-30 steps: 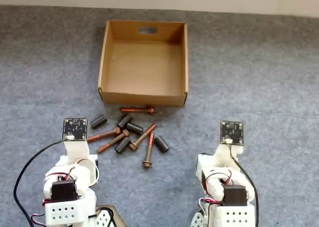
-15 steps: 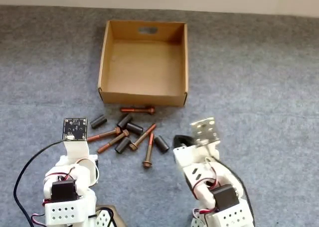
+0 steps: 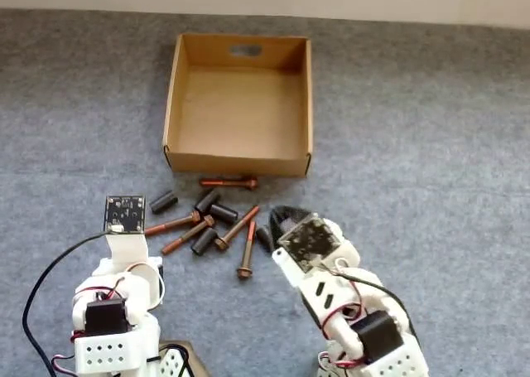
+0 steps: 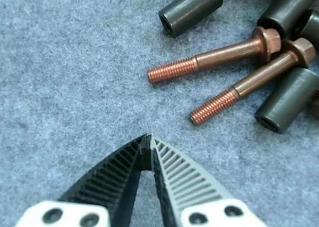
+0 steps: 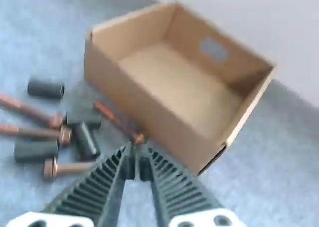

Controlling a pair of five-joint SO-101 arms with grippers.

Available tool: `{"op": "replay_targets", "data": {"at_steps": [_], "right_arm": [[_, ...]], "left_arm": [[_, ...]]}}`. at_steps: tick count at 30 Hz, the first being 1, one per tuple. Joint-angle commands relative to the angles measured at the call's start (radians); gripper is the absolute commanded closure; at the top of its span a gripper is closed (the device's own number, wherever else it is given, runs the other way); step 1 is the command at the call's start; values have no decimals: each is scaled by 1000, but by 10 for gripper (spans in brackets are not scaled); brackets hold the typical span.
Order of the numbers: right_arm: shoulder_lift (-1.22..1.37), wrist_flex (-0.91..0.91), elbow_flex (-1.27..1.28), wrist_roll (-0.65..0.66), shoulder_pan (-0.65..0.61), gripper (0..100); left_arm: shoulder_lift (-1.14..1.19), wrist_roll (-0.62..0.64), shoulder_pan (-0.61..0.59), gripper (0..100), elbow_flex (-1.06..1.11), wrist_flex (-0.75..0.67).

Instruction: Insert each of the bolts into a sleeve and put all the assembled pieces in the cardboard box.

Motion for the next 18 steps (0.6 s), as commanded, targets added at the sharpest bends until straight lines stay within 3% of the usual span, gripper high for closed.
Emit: {"op": "replay_targets", "data": {"at_steps": [1, 10, 18], "right_arm": [[113, 38, -170, -52, -8, 854], [730, 97, -418, -138, -97, 847], [977, 94, -433, -143, -102, 848]], "left_arm": [[1, -3, -7, 991, 18, 2], [1, -3, -5, 992, 18, 2], [1, -3, -5, 992, 18, 2]]}}
